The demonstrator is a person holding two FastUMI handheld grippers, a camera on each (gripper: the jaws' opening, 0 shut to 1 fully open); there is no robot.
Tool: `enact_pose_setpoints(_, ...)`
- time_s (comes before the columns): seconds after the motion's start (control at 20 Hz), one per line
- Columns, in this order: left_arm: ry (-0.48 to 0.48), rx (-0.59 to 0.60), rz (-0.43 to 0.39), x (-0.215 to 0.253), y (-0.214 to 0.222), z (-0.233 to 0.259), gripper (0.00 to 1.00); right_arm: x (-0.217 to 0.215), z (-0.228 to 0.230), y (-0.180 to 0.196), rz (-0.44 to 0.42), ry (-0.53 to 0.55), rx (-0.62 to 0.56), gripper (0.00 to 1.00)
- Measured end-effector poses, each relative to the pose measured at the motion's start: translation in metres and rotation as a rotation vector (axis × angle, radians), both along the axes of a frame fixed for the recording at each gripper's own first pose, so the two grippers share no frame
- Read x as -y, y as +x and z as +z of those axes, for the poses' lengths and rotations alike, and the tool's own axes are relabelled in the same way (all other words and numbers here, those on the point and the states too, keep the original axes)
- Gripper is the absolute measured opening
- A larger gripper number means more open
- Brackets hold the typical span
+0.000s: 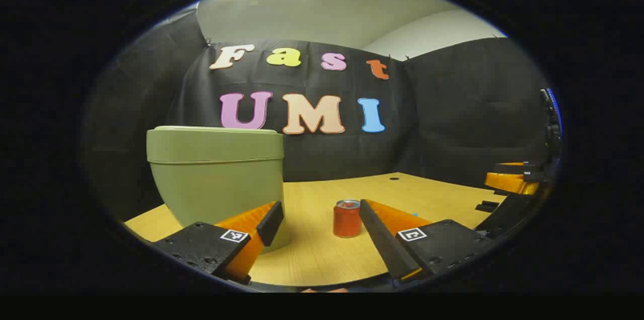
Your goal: Press the lid of the desktop garbage bin to open it, pick up the crumpled paper on the desktop and throw it into the bin, then pick up the pop can on the desktop and drop it into the bin, and finally close the garbage bin lid.
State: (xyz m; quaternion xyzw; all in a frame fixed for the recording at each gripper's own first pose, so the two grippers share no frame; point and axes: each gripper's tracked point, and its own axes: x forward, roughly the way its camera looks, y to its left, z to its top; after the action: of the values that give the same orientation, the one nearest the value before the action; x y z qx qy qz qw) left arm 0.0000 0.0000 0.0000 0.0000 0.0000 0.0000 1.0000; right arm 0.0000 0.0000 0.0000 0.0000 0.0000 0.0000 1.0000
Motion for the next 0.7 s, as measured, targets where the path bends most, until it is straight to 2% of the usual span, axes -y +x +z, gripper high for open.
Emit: enact_pose_setpoints(0.7, 0.003, -0.004, 0.014, -0.0058, 0.0002, -0.0013, 0.92, -0.0004, -0.0016, -0.0003, 0.003, -0.002, -0.005, 0.98)
